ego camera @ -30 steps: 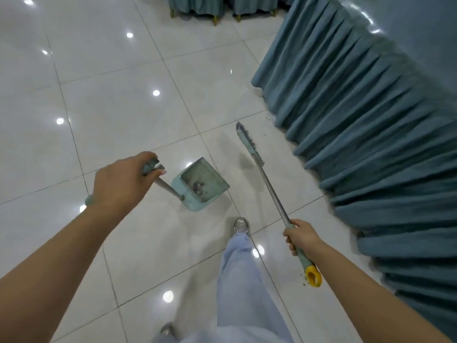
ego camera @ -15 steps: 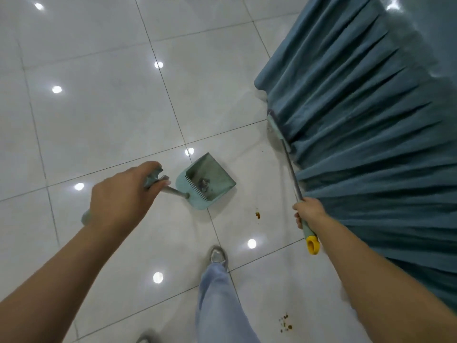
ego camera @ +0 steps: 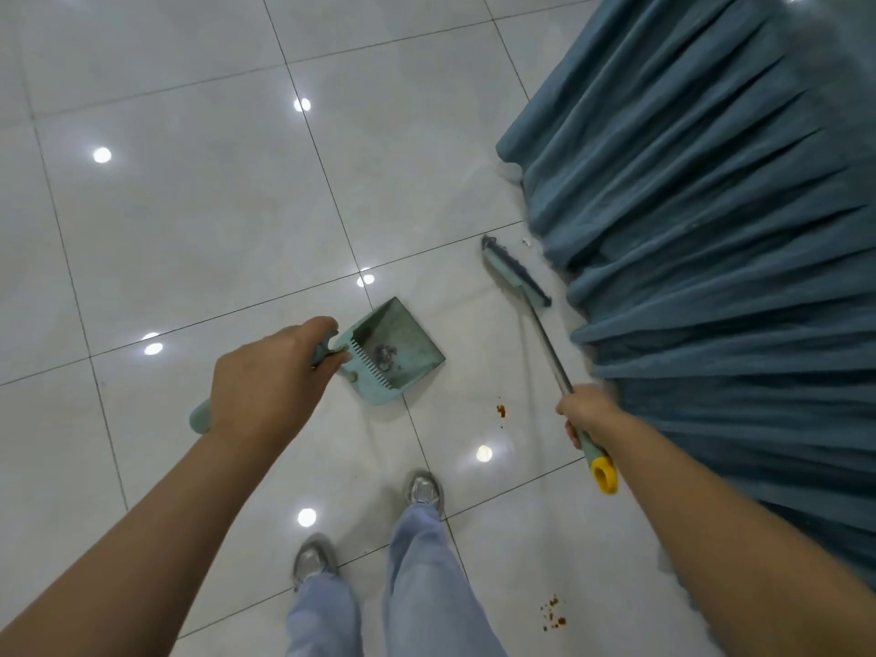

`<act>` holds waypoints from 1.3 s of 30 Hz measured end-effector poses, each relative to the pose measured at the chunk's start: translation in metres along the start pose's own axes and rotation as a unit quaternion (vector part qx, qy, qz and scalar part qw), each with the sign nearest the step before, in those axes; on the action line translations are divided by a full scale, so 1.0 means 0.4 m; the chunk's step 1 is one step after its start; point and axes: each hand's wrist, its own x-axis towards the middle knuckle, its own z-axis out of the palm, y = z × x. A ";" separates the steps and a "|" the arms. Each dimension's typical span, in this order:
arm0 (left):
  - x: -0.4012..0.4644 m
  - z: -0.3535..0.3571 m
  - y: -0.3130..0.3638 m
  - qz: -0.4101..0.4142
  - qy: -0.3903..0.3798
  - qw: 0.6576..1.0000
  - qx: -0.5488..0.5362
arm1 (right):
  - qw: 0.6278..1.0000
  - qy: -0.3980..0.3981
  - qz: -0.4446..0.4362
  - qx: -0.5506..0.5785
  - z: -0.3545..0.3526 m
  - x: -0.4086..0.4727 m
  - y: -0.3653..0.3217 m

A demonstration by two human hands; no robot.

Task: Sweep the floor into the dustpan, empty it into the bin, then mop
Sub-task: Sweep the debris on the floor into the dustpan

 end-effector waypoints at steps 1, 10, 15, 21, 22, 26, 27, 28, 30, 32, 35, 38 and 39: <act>-0.003 -0.001 -0.005 0.006 -0.005 1.000 0.000 | 1.000 -0.006 -0.002 0.001 0.012 -0.025 0.019; 0.003 0.019 -0.031 0.005 -0.013 1.000 -0.014 | 0.996 0.012 -0.029 0.080 0.008 -0.076 0.079; 0.013 0.038 -0.032 0.005 0.002 1.000 -0.002 | 0.994 0.060 -0.056 0.070 -0.039 0.032 -0.032; 0.002 0.056 -0.036 0.014 0.025 1.000 0.004 | 0.997 0.030 -0.013 0.067 -0.075 0.115 -0.143; 0.004 0.058 -0.032 0.013 0.027 1.000 0.005 | 0.997 0.018 -0.005 0.070 -0.072 0.119 -0.150; 0.011 0.056 -0.030 0.008 0.023 1.000 0.007 | 1.000 0.005 -0.009 0.025 -0.042 0.100 -0.123; 0.009 0.055 -0.033 0.009 0.024 1.000 0.006 | 1.000 0.000 -0.017 0.014 -0.034 0.088 -0.105; 0.006 0.055 -0.036 0.010 0.026 1.000 0.004 | 1.000 -0.007 -0.024 0.007 -0.024 0.076 -0.086; -0.002 0.056 -0.041 0.015 0.027 1.000 0.000 | 0.999 -0.021 -0.035 0.006 -0.004 0.041 -0.044; -0.003 0.057 -0.045 0.018 0.023 1.000 0.000 | 0.999 -0.032 -0.043 -0.001 0.018 -0.001 -0.006; 0.005 0.054 -0.046 0.021 0.005 1.000 0.002 | 0.998 -0.057 -0.040 -0.009 0.049 -0.083 0.035; 0.002 0.052 -0.050 0.027 -0.012 1.000 0.006 | 0.997 -0.065 -0.043 -0.009 0.078 -0.154 0.069; -0.001 0.050 -0.055 0.024 -0.020 1.000 0.006 | 0.997 -0.061 -0.046 -0.010 0.084 -0.172 0.078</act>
